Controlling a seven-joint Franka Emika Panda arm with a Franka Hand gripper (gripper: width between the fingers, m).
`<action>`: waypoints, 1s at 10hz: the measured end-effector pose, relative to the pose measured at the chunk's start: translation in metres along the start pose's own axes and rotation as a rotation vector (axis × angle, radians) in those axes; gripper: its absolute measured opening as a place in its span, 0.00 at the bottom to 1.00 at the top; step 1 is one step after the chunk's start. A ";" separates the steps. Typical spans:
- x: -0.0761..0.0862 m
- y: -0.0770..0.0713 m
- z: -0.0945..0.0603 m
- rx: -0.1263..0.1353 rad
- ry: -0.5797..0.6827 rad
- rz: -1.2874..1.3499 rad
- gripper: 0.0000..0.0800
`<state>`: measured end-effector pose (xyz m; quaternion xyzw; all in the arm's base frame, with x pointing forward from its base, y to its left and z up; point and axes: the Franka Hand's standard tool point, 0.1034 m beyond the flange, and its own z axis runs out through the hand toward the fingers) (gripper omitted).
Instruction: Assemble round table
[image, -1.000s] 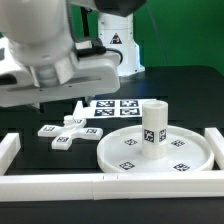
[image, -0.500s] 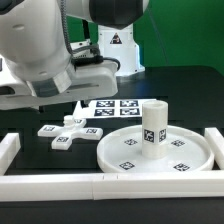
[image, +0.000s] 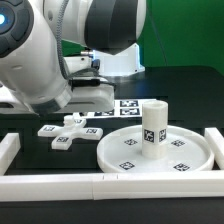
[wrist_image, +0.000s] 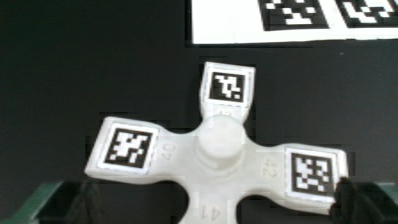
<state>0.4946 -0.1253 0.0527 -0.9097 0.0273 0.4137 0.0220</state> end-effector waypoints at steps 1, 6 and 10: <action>0.000 0.000 0.000 0.000 0.000 0.000 0.81; -0.007 0.002 0.004 0.011 -0.157 0.028 0.81; -0.004 -0.004 0.018 0.012 -0.186 0.052 0.81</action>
Offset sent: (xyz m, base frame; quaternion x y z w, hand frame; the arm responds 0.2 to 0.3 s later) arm 0.0179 0.0055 0.0088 0.0146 -0.0303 0.0381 0.9987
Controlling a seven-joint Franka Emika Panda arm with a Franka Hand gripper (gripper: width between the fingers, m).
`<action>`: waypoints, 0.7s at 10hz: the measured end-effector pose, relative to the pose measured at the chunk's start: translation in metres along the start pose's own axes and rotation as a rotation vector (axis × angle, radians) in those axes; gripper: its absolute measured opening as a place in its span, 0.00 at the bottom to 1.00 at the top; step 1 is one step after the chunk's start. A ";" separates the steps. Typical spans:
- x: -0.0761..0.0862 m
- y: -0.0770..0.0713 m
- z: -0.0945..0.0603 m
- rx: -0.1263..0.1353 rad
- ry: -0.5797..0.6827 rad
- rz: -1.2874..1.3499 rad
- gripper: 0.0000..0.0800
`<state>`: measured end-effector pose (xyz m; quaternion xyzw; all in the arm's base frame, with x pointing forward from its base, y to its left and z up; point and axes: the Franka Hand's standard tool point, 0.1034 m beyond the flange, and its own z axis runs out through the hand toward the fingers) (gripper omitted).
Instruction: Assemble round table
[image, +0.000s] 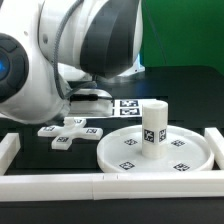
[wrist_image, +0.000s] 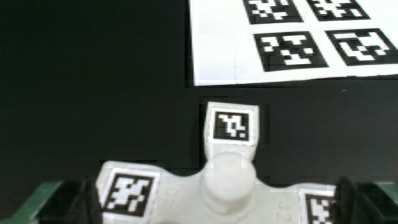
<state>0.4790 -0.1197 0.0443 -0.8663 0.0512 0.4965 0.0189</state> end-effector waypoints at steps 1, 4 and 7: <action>0.007 -0.006 0.005 -0.009 0.019 -0.002 0.81; 0.010 -0.005 0.010 -0.010 0.034 -0.003 0.81; 0.012 -0.001 0.017 -0.003 0.023 0.008 0.81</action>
Offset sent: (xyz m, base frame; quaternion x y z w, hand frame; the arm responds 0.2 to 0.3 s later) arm 0.0000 0.0000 0.0000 0.0000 0.0000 0.0000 1.0000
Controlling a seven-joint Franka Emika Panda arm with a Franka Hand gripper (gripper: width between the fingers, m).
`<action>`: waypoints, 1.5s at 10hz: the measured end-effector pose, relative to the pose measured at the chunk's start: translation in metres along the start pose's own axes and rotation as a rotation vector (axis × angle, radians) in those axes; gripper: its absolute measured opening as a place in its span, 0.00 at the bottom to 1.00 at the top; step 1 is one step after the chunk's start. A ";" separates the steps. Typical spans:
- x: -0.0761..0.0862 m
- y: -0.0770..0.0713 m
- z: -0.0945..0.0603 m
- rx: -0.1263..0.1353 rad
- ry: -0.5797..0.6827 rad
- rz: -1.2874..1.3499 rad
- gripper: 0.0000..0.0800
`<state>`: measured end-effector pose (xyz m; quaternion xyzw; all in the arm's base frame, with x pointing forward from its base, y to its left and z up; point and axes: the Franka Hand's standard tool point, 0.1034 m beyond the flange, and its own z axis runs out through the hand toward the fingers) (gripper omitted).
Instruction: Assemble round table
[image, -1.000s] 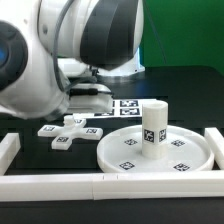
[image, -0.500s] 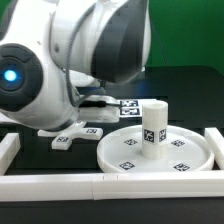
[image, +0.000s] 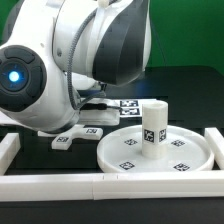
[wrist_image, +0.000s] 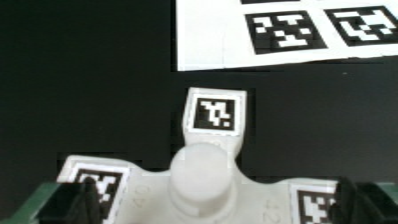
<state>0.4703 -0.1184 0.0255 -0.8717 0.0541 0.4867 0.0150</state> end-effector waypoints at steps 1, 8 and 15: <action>0.002 0.000 0.008 0.001 -0.008 0.021 0.81; 0.004 0.002 0.017 0.006 -0.011 0.040 0.55; -0.008 0.006 0.005 0.018 -0.005 0.035 0.27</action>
Offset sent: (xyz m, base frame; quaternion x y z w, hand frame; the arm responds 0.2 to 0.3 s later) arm 0.0000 0.0000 0.0000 0.0000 0.0000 0.0000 1.0000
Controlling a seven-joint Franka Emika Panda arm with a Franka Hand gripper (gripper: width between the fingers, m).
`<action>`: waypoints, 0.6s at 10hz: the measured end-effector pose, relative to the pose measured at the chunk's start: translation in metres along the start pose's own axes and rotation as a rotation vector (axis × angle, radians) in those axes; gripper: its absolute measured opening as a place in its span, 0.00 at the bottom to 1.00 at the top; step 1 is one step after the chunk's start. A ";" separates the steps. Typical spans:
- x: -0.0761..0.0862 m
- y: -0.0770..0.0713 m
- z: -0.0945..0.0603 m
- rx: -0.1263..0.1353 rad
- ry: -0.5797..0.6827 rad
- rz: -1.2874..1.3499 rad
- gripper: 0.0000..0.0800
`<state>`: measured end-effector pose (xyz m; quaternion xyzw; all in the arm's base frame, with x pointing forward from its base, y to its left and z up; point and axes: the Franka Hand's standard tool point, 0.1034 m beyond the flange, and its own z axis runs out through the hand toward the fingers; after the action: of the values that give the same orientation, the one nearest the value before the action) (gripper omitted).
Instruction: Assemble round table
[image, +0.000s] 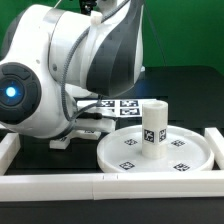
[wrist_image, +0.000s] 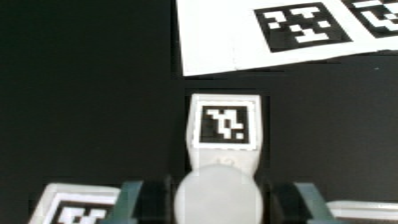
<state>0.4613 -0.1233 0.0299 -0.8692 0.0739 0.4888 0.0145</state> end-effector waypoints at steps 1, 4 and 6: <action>-0.014 0.000 -0.012 0.016 0.019 -0.001 0.28; -0.055 -0.008 -0.035 0.057 0.124 -0.027 0.28; -0.047 -0.007 -0.043 0.048 0.293 -0.032 0.28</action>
Offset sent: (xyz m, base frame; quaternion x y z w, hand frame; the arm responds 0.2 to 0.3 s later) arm -0.0130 0.0234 0.0630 0.0411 0.0630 -0.0300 0.9967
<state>0.4744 -0.1153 0.0922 -0.9316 0.0730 0.3547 0.0321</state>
